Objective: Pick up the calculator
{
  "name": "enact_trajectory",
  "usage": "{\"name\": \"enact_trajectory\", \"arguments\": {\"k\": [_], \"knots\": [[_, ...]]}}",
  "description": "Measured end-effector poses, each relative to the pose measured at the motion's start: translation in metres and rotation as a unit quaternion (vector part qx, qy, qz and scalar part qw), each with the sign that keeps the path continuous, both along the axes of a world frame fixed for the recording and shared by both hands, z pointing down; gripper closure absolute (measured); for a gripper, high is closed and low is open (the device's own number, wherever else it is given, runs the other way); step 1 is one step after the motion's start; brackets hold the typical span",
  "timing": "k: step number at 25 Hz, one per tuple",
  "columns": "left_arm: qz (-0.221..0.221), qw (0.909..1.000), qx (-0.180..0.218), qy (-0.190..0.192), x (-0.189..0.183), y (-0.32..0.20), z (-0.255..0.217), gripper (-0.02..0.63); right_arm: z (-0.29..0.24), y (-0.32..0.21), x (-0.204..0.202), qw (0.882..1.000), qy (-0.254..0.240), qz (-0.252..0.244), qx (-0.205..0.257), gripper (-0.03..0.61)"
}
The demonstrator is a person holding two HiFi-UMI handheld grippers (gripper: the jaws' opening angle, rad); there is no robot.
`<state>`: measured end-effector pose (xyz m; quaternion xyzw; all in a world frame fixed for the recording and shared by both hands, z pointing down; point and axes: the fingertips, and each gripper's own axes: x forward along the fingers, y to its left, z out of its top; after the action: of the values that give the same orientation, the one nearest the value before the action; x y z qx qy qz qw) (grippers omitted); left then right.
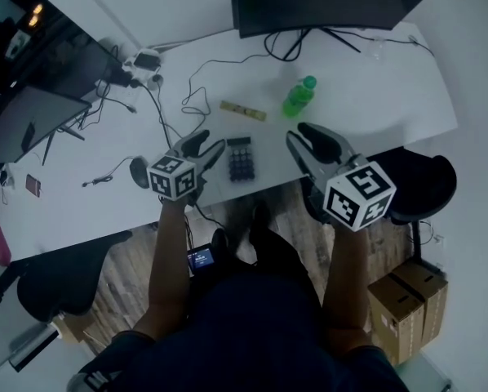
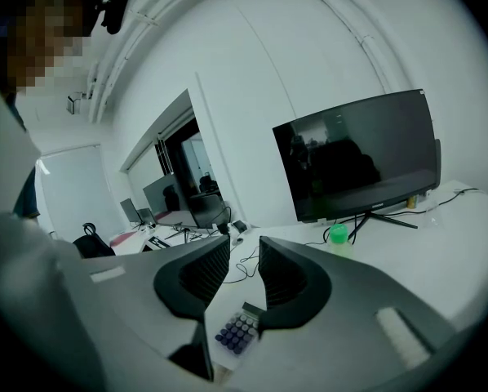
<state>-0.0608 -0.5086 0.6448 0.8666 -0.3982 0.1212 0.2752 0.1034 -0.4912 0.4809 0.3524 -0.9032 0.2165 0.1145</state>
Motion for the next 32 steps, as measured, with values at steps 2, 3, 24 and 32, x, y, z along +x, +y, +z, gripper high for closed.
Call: {"name": "enact_trajectory", "arguments": {"k": [2, 3, 24, 32], "knots": [[-0.001, 0.9999, -0.016, 0.000, 0.001, -0.001, 0.016, 0.388, 0.006, -0.001, 0.002, 1.000, 0.001, 0.001, -0.005, 0.483], [-0.001, 0.9997, -0.023, -0.001, 0.001, -0.002, 0.025, 0.387, 0.009, -0.001, 0.002, 1.000, 0.001, 0.001, -0.008, 0.483], [0.007, 0.9897, -0.137, -0.040, 0.019, -0.021, 0.128, 0.368, 0.044, -0.008, 0.014, 0.999, 0.004, -0.002, -0.039, 0.483], [0.001, 0.9832, -0.180, -0.031, 0.020, -0.022, 0.140, 0.422, 0.048, -0.007, 0.017, 0.999, 0.005, -0.004, -0.041, 0.483]]}}
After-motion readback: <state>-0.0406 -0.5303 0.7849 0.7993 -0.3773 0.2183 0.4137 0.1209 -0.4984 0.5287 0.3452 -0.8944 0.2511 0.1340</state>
